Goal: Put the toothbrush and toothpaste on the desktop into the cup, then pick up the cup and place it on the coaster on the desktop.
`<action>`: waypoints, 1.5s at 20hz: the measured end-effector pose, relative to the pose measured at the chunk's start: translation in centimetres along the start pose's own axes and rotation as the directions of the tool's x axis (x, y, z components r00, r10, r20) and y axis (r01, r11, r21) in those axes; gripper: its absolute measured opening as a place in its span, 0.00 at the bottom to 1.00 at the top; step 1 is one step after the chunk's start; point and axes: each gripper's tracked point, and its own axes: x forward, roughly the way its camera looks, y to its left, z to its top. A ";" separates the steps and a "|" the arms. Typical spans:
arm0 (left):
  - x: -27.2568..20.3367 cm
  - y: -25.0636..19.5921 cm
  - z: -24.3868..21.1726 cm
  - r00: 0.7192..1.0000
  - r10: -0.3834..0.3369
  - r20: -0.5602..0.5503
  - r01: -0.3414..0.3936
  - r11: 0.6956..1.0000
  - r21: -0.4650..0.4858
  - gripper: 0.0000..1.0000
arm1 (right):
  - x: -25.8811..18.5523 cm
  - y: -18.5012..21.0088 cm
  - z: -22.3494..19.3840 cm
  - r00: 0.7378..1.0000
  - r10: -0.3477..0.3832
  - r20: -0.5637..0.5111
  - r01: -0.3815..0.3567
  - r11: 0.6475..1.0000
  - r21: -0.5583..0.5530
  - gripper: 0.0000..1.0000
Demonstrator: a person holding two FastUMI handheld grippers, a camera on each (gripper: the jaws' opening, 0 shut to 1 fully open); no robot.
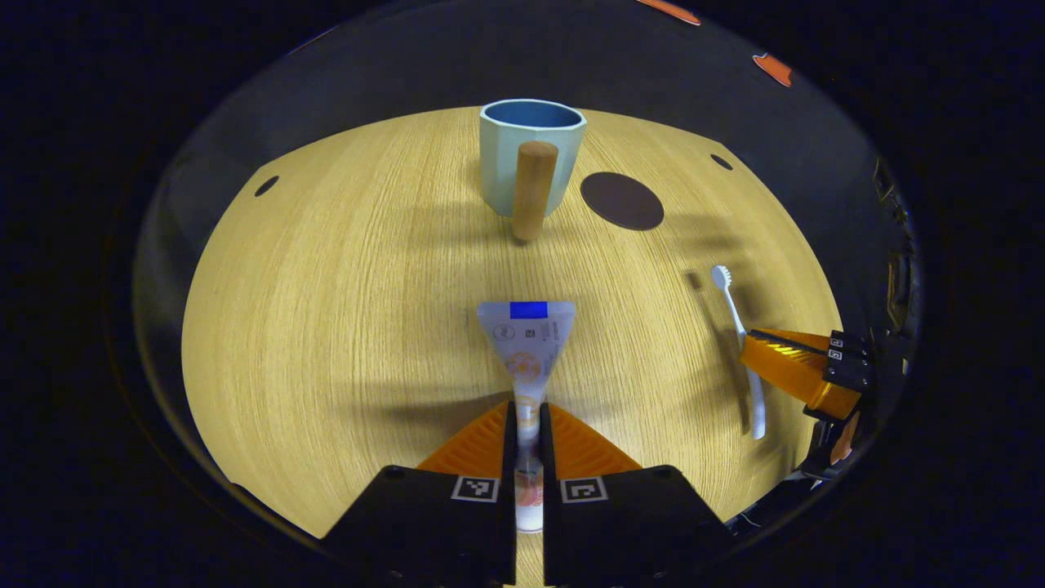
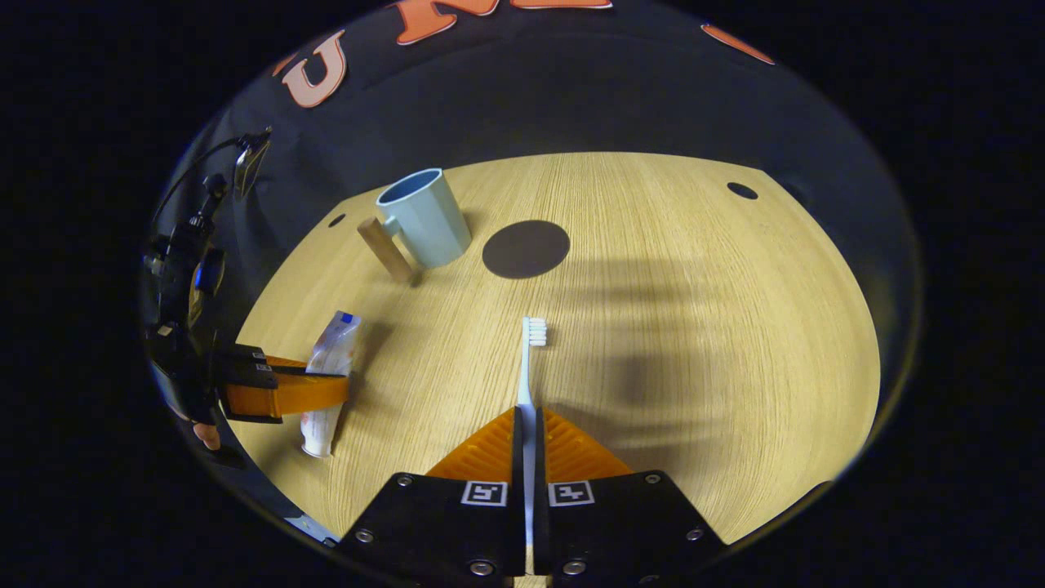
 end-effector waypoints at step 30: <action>-13.8 0.6 14.2 0.640 -0.115 0.760 0.092 0.993 0.072 0.10 | -4.9 1.2 8.7 0.853 0.047 0.520 -0.101 0.992 0.075 0.04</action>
